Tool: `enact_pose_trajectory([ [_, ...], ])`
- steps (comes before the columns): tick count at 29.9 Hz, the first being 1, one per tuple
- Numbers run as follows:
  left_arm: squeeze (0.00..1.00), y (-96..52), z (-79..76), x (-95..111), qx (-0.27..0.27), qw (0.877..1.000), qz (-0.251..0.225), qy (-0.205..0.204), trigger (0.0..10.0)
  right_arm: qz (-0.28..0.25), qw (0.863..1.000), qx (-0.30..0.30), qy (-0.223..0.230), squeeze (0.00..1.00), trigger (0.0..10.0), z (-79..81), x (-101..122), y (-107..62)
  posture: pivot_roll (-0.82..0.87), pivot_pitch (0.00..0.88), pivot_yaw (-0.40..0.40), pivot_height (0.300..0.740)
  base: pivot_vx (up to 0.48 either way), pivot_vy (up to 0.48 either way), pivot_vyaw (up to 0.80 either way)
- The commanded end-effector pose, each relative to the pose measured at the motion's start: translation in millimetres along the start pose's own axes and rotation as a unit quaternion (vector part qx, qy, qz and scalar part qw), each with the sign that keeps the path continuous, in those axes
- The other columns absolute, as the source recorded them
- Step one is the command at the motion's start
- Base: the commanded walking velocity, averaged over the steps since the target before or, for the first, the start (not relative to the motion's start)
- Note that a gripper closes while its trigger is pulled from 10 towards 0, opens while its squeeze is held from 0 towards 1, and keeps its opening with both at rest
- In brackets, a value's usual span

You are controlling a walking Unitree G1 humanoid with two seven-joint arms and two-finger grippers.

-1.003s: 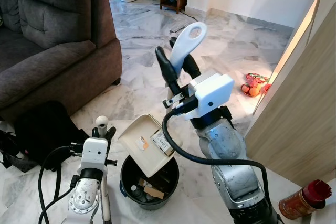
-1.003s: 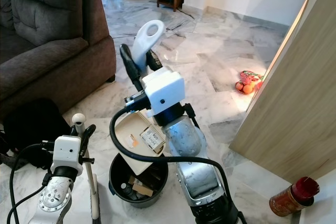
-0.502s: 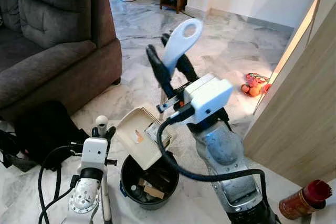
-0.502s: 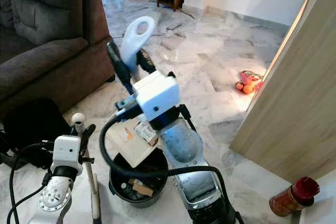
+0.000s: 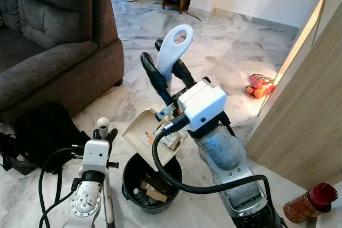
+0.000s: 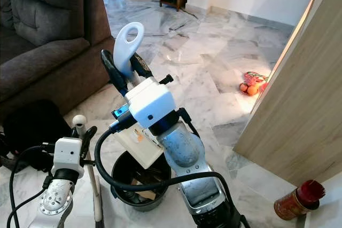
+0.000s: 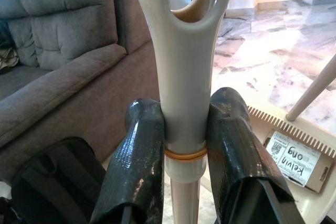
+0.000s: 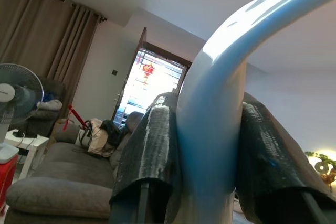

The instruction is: Sweep floor

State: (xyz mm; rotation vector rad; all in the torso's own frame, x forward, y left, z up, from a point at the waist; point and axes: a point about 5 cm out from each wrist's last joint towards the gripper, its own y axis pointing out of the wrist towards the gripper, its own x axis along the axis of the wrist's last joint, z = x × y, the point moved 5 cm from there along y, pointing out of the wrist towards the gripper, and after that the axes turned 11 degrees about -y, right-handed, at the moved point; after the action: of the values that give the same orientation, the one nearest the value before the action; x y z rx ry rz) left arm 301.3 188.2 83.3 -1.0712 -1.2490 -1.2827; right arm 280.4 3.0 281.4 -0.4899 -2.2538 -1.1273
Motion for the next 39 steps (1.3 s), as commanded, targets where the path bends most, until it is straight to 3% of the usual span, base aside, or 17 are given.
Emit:
enact_pose_trajectory([
  [1,0.0,4.0,1.7,15,0.003,0.999,-0.033,0.002,10.0,-0.044,0.999,-0.008,0.004,0.0,10.0,-3.3,19,2.8,0.14,0.065,-0.02,0.74,0.0,0.0,0.0],
  [11,0.0,4.1,0.6,15,0.002,0.999,-0.034,0.002,10.0,-0.043,0.999,-0.012,0.013,0.0,10.0,-5.0,18,3.2,0.14,0.059,-0.021,0.74,0.0,0.0,0.0],
  [13,0.0,4.3,0.7,15,0.002,0.999,-0.034,0.002,10.0,-0.039,0.996,-0.047,0.066,0.0,10.0,-15.3,18,4.0,0.14,0.062,-0.022,0.74,0.0,0.0,0.0],
  [16,0.0,4.3,0.7,15,0.002,0.999,-0.034,0.002,10.0,-0.035,0.995,-0.057,0.078,0.0,10.0,-19.4,16,4.1,0.14,0.061,-0.022,0.74,0.0,0.0,0.0],
  [25,0.0,4.1,1.2,14,0.003,0.999,-0.033,0.002,10.0,-0.035,0.997,-0.047,0.052,0.0,10.0,-17.9,15,3.3,0.14,0.064,-0.022,0.74,0.0,0.0,0.0],
  [39,0.0,4.0,0.7,14,0.003,0.999,-0.033,0.003,10.0,-0.039,0.999,-0.009,-0.028,0.0,10.0,-6.5,15,2.0,0.14,0.069,-0.023,0.74,0.0,0.0,0.0],
])
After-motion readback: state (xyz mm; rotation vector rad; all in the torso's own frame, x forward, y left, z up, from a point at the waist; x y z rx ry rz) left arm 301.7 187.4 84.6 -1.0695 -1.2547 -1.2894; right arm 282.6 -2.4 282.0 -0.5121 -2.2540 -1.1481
